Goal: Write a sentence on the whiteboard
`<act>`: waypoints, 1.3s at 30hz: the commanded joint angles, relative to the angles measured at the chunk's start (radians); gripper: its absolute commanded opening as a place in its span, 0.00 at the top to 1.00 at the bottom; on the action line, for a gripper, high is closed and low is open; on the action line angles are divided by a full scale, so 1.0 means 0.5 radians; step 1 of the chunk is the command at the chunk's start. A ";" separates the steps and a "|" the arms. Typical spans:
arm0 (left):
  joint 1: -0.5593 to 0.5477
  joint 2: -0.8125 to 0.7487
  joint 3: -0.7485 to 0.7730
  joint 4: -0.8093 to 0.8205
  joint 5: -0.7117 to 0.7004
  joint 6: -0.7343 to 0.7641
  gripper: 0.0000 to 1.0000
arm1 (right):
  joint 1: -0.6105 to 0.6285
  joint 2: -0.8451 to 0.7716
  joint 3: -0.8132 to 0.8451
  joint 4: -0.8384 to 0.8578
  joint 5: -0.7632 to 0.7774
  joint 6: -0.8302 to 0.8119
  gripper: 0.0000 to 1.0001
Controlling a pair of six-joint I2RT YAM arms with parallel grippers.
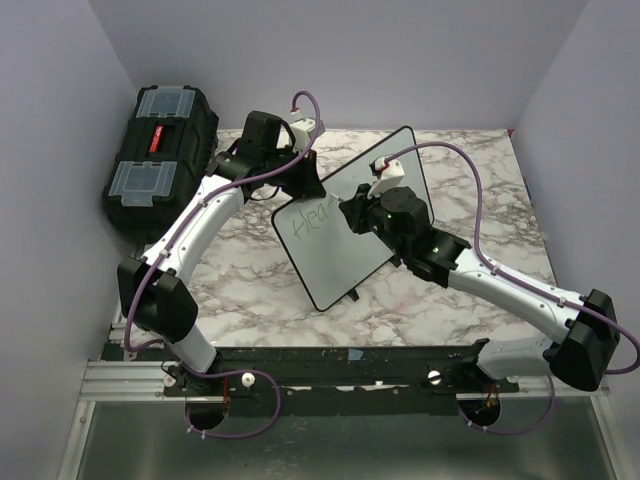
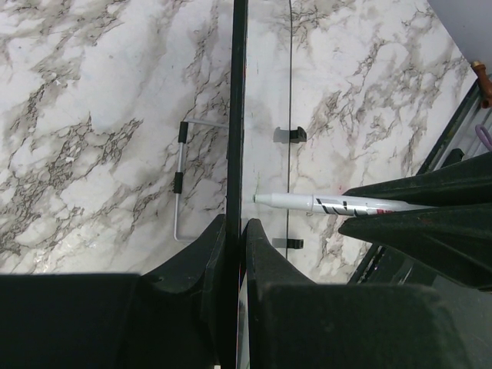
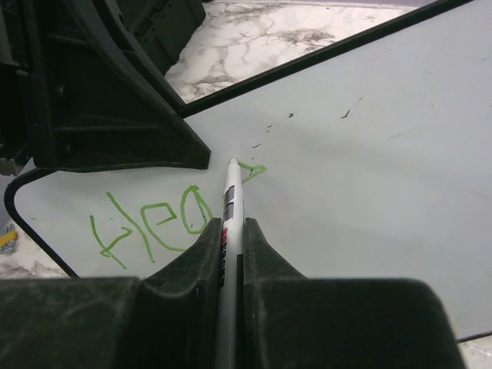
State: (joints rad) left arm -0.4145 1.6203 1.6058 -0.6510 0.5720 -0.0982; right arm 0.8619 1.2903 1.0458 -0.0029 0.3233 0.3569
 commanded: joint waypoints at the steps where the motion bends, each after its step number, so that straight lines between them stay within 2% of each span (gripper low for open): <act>1: 0.012 -0.053 0.026 0.118 -0.192 0.141 1.00 | -0.005 0.012 -0.013 0.091 -0.108 -0.022 0.99; 20: 0.012 -0.063 0.036 0.118 -0.190 0.138 1.00 | -0.005 -0.043 -0.115 0.090 -0.125 -0.002 0.99; 39: 0.013 -0.074 0.025 0.121 -0.185 0.132 1.00 | -0.003 -0.096 -0.267 -0.114 -0.160 0.097 0.99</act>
State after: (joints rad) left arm -0.4137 1.6203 1.6058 -0.6521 0.5682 -0.0978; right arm 0.8619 1.2469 0.9474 0.0059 0.2707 0.3836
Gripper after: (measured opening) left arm 0.124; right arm 0.132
